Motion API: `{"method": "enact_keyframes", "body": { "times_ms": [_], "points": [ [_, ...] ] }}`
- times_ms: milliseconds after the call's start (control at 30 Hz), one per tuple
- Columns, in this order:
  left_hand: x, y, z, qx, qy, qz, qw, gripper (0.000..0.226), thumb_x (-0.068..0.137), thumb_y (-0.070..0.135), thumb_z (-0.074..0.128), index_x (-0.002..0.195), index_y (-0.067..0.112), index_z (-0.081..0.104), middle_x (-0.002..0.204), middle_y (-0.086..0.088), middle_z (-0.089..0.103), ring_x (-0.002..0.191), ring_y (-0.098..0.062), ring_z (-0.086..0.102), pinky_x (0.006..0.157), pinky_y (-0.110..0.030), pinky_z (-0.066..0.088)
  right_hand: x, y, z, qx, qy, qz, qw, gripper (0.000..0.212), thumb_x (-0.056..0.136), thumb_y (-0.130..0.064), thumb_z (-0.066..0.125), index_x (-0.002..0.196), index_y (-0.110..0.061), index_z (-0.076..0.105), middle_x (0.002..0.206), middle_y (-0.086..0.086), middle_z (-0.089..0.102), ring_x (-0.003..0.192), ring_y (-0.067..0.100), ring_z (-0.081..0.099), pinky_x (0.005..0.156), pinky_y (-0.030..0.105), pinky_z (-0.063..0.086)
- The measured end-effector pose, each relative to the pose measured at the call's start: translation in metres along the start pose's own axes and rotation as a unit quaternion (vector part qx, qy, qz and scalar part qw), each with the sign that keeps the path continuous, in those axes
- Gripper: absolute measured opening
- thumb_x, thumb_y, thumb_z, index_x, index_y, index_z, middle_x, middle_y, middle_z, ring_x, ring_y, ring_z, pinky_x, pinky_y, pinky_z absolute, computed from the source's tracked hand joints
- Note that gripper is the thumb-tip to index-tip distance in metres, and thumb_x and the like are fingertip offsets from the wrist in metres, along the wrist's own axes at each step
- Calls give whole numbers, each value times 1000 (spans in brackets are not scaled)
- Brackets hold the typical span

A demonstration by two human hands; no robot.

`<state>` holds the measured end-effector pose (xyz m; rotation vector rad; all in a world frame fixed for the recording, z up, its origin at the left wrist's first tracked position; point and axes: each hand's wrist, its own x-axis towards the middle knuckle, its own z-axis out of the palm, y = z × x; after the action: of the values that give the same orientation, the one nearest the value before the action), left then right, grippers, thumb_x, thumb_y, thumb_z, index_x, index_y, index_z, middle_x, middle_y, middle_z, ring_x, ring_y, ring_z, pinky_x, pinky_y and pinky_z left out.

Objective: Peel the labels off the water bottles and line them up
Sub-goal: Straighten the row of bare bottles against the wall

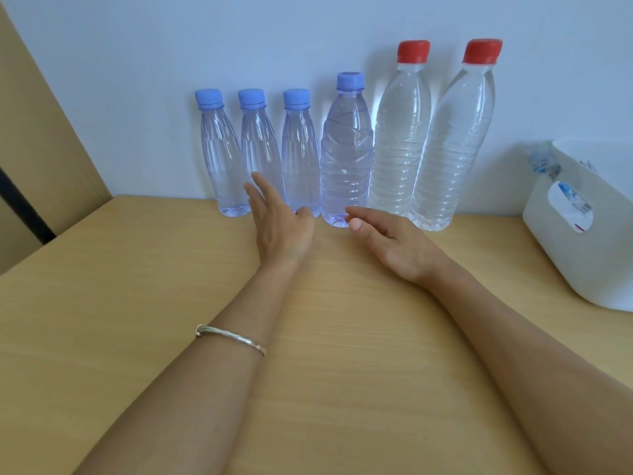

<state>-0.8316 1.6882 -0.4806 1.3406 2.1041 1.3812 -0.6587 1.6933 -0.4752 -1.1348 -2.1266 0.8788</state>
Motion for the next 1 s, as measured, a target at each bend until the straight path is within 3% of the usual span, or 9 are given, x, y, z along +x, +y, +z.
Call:
{"method": "enact_keyframes", "body": {
  "times_ms": [100,267,433,600,733,800,867,1000],
  "points": [
    [-2,3,-1,-55,32,-5,998,83,91,8,48,154,15,-5,163,-5,-7,150,-18,4,113,-26,16,0,2,0,-4,-1,1,1000,49,97,-46,43,141,-27,45,142,-17,46,121,-9,37,89,2,25],
    [10,0,-14,-88,135,-26,987,85,87,6,49,154,12,-3,162,-11,-7,150,-24,-1,121,-36,6,1,3,1,-3,-1,1,1000,49,96,-47,43,141,-27,45,144,-15,46,122,-8,37,94,8,24],
    [22,-8,-22,-66,27,-90,993,83,91,14,43,153,12,-13,162,-5,-19,151,-21,4,116,-37,26,1,4,0,0,2,1,1000,46,97,-46,43,140,-29,47,141,-17,48,119,-9,40,87,-1,25],
    [21,-8,-22,-66,9,-94,993,85,92,14,46,152,11,-14,161,-6,-22,151,-21,-3,118,-38,22,1,3,1,-13,-3,3,1000,47,96,-48,42,140,-29,47,138,-21,48,118,-10,40,93,9,25],
    [15,-4,-17,-67,120,-50,989,78,87,10,50,154,12,8,161,-7,6,147,-24,13,117,-34,21,2,5,1,-3,8,4,1000,48,96,-50,43,139,-28,48,140,-19,48,125,-5,41,98,13,27],
    [13,-1,-12,-65,152,-2,986,69,87,7,50,150,13,22,154,-7,23,141,-25,26,105,-27,27,2,5,0,-1,16,4,1000,49,96,-50,43,139,-27,48,142,-16,49,130,-2,41,101,15,27],
    [13,1,-9,-67,121,-1,990,65,90,9,48,150,16,23,148,-4,32,132,-21,39,90,-24,31,3,6,0,-2,16,3,1000,49,96,-50,43,139,-27,48,142,-15,49,131,-1,41,103,16,28],
    [8,3,-8,-71,66,-18,995,72,92,9,45,154,20,10,135,-1,44,100,-14,51,80,-26,35,2,6,0,-7,18,1,1000,49,96,-50,43,139,-28,48,142,-15,48,130,-1,41,101,15,27]
  ]
}}
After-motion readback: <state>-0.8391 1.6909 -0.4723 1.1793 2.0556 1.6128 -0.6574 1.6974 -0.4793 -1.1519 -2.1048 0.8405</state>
